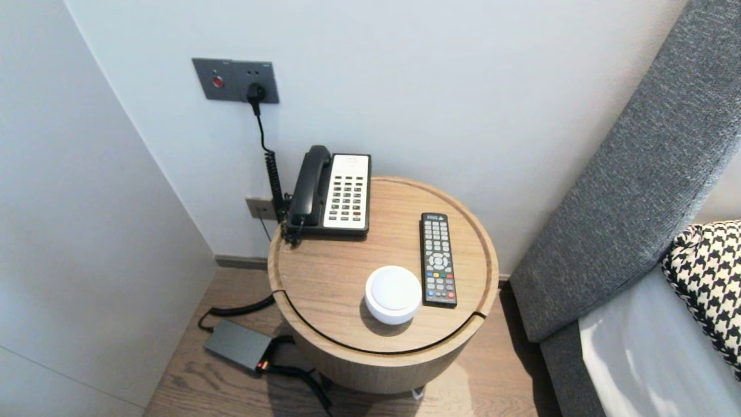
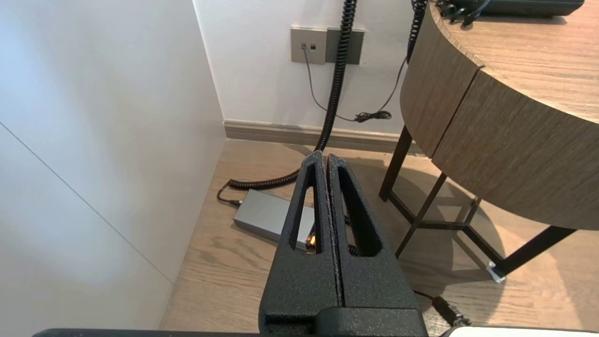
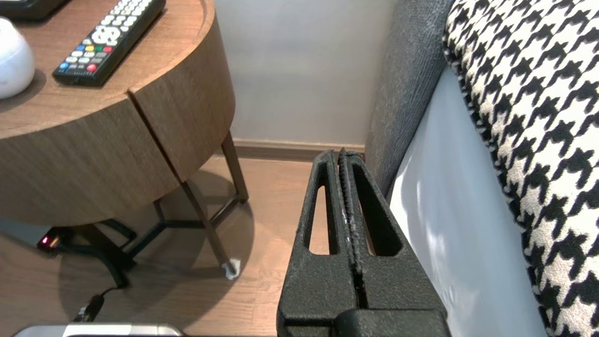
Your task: Open the nightstand drawer
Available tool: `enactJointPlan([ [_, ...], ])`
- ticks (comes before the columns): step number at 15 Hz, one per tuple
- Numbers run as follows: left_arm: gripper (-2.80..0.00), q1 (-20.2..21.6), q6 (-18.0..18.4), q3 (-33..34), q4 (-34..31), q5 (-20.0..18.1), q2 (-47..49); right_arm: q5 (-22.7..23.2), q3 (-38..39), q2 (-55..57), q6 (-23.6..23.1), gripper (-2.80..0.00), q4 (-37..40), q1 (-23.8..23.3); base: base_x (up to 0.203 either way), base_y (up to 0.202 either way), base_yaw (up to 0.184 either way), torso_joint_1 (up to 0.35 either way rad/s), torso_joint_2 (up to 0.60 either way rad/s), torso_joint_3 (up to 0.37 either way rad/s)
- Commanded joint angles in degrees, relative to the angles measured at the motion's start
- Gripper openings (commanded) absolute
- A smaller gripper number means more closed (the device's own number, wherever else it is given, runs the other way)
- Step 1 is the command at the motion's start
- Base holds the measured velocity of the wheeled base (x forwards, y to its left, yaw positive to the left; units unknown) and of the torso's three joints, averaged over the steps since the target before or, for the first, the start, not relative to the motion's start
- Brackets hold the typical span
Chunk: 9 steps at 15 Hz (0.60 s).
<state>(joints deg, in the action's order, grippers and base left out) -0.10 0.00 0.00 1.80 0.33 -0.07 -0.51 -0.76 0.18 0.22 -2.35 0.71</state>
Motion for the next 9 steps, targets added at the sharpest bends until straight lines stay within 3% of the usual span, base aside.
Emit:
enactJointPlan([
  [1, -2.8, 0.01, 0.0, 0.53, 0.04, 0.02, -0.01, 0.8, -2.54, 0.23, -0.04, -2.8, 0.53, 0.1, 0.0, 0.0, 0.0, 0.0, 0.0, 0.0],
  [4, -2.8, 0.01, 0.0, 0.53, 0.04, 0.02, -0.01, 1.33, -9.3, 3.07, -0.04, -2.8, 3.82, 0.08, 0.0, 0.0, 0.0, 0.0, 0.0, 0.0],
  [9, -2.8, 0.01, 0.0, 0.53, 0.04, 0.02, -0.01, 1.38, -23.45, 19.59, 0.43, -2.8, 5.69, 0.05, 0.0, 0.0, 0.0, 0.0, 0.0, 0.0],
])
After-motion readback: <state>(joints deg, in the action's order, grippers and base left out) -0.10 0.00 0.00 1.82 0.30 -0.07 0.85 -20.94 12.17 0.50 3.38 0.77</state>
